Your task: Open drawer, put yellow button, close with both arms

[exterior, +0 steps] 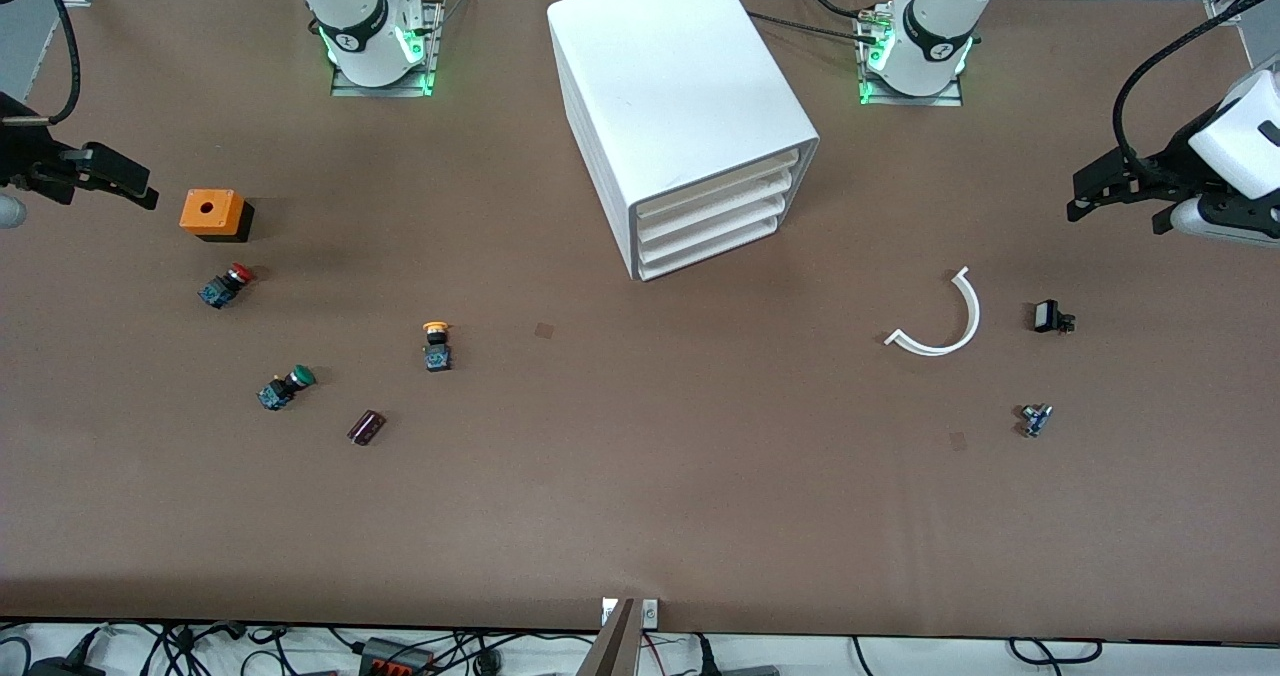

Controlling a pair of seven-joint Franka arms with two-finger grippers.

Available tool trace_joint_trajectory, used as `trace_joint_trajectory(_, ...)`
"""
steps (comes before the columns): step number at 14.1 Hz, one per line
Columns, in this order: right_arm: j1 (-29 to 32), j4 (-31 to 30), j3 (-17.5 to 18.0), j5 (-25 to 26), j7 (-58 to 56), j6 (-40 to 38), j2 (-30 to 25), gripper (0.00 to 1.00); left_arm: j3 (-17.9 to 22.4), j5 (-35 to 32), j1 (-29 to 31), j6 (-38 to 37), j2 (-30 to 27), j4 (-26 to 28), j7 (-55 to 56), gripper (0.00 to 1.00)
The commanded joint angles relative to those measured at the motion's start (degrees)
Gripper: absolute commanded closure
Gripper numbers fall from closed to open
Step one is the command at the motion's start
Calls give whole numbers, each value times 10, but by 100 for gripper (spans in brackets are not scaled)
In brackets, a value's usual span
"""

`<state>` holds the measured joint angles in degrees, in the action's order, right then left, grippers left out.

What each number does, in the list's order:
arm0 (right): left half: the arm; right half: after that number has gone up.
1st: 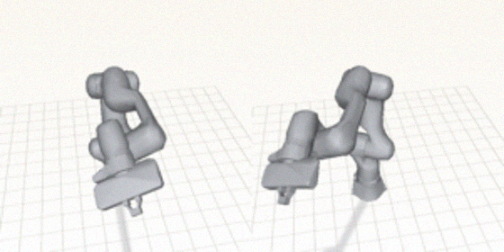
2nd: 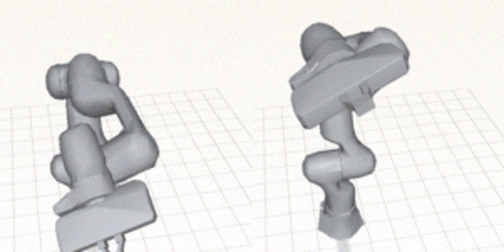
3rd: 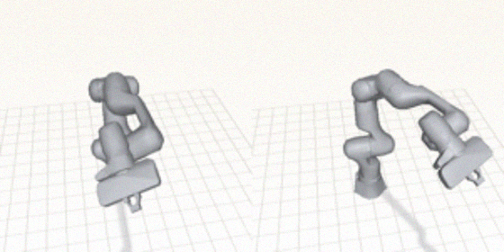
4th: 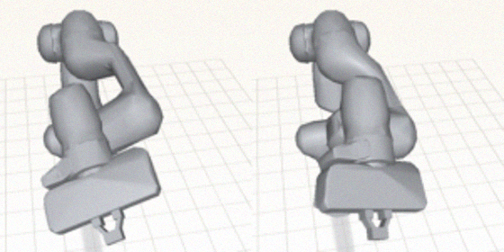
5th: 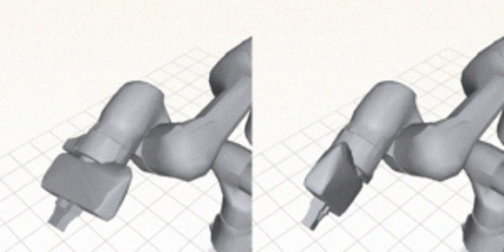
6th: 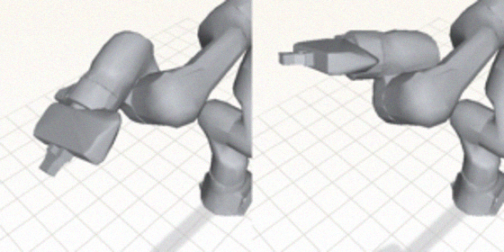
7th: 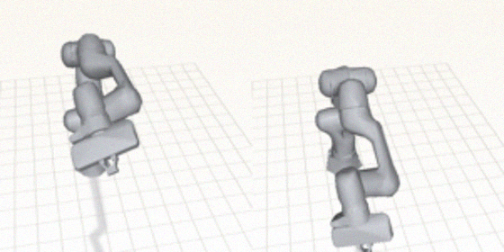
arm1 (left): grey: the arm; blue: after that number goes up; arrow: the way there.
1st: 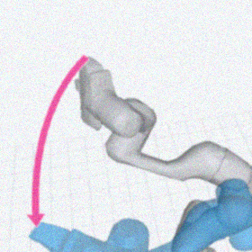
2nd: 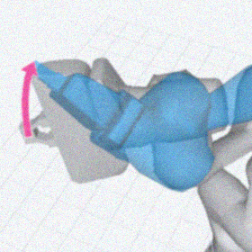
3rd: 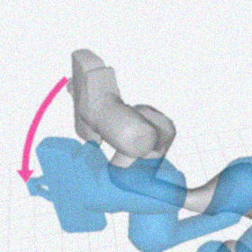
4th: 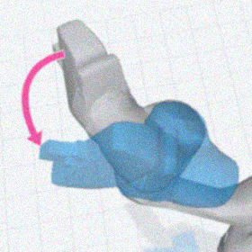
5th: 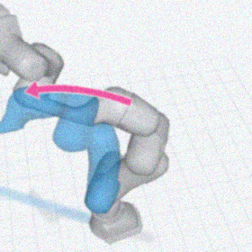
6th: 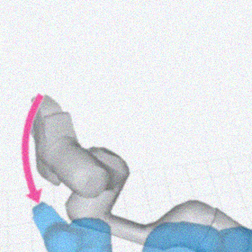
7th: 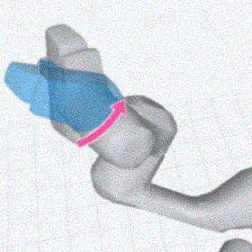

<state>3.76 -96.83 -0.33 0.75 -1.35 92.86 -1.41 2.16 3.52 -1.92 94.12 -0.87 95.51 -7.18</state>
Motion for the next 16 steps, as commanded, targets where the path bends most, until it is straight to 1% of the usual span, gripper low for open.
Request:
trace_joint_trajectory(1, 9, -12, 9, -7, -12, 2, -16, 0, -1, -5, -1, -15, 9, -20, -6, 0)
trace_joint_trajectory(6, 9, -10, 9, -9, -12, 0, -11, 0, 0, -1, -1, -17, 9, -20, -6, 0)
trace_joint_trajectory(9, 7, -4, 10, -12, -12, 6, 10, 0, 1, 2, 2, -68, 12, -20, -7, 0)
trace_joint_trajectory(11, -11, 9, 10, -12, -12, 9, 37, 0, -1, 4, -3, -111, 18, -20, -11, 0)
trace_joint_trajectory(13, -23, 13, 10, -11, -12, 24, 54, 0, 0, 49, -3, -150, 23, -20, -13, 0)
trace_joint_trajectory(15, -45, 13, 9, -11, -8, 35, 78, 0, -1, 82, -4, -191, 49, -23, -15, 0)
trace_joint_trajectory(16, -52, 13, 10, -13, -9, 36, 92, 0, 0, 123, -2, -215, 53, -23, -15, 0)
